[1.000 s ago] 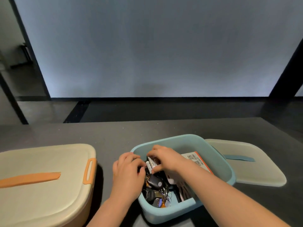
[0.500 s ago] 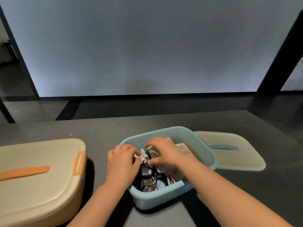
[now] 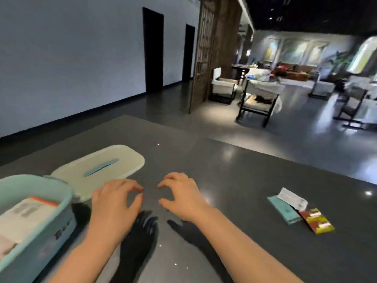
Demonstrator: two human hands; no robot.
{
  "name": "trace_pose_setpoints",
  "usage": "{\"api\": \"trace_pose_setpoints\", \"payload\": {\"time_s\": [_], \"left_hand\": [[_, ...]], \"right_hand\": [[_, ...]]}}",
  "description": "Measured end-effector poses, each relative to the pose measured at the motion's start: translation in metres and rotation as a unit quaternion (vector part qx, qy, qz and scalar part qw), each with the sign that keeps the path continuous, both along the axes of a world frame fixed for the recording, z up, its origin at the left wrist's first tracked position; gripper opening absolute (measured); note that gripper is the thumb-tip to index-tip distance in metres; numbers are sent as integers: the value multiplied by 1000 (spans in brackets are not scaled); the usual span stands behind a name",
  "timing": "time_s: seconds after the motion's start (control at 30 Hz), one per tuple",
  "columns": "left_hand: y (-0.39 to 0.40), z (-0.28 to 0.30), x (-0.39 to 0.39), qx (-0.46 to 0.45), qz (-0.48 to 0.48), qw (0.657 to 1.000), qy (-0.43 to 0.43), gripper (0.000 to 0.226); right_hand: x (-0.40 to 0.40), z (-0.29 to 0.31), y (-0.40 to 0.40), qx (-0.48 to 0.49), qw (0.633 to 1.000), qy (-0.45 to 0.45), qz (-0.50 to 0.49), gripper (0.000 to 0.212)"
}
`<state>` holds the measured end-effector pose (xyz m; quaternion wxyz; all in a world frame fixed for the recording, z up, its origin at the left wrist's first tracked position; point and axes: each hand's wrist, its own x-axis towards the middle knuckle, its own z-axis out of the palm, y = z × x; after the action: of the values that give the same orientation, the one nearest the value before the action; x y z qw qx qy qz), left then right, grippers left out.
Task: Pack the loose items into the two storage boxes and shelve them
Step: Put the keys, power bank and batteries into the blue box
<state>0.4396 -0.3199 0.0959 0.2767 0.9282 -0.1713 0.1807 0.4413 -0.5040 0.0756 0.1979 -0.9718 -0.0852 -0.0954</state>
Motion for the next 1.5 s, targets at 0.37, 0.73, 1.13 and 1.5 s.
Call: {"api": "trace_pose_setpoints", "payload": {"time_s": [0.37,0.73,1.13,1.5], "left_hand": [[-230,-46,-22,8,-275,960,57,11],[-392,-110,-36,134,-365,909,146,81],[-431,-151,-18,136,-321,925,148,112],[-365,-153,12,102,-212,958,167,113]], "right_hand": [[-144,-36,-201,16,944,56,-325,39],[-194,-75,-315,26,856,105,-506,74],[-170,-103,-369,78,845,127,-513,108],[-140,-81,-384,114,881,70,-453,99]]}}
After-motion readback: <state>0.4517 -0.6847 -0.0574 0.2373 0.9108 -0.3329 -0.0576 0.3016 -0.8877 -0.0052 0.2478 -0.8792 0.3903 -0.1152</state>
